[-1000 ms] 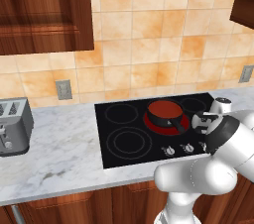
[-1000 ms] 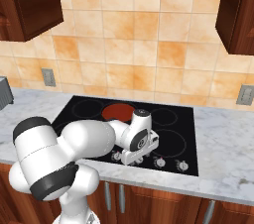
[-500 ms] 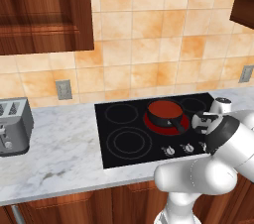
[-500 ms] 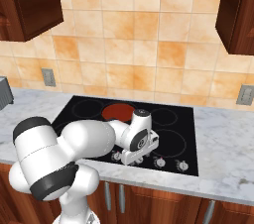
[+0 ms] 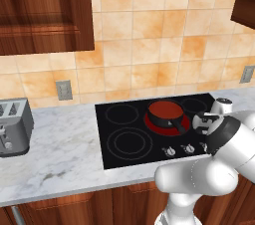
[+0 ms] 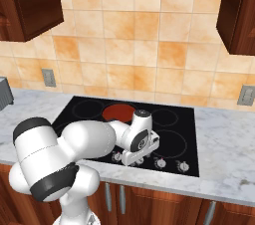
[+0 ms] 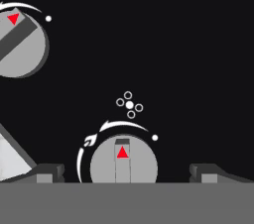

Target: Wait until the marinara sauce is simmered to a deep red color and then turn off the stove.

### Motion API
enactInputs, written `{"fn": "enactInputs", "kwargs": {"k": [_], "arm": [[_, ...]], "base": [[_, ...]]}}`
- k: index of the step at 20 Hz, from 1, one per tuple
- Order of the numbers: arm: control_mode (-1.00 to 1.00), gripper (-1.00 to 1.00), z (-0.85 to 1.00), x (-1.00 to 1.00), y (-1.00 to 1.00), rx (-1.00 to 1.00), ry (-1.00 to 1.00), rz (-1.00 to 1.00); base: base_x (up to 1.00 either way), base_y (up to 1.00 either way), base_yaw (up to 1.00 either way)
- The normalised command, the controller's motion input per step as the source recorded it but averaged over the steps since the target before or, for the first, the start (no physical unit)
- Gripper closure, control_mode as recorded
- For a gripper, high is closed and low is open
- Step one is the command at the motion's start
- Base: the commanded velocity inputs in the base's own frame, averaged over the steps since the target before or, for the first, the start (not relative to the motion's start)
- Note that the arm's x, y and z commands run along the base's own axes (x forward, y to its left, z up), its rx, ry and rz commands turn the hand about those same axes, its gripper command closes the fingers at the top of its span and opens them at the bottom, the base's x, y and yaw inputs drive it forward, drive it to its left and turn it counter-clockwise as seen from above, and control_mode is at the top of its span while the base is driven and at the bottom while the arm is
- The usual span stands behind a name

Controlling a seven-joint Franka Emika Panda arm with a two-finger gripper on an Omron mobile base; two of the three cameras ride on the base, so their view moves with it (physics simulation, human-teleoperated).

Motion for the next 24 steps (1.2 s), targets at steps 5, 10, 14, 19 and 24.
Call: {"fn": "enactInputs", "kwargs": {"k": [5, 10, 14, 19, 24], "arm": [[-1.00, -1.00, 0.00, 0.00, 0.00, 0.00, 0.00, 0.00], [-1.00, 1.00, 0.00, 0.00, 0.00, 0.00, 0.00, 0.00], [-1.00, 1.00, 0.00, 0.00, 0.00, 0.00, 0.00, 0.00], [-1.00, 1.00, 0.00, -0.01, 0.00, 0.00, -0.02, 0.00], [-1.00, 1.00, 0.00, -0.04, 0.01, 0.00, -0.02, -0.02]], "base": [[0.00, 0.00, 0.00], [0.00, 0.00, 0.00], [0.00, 0.00, 0.00], [0.00, 0.00, 0.00], [0.00, 0.00, 0.00]]}}
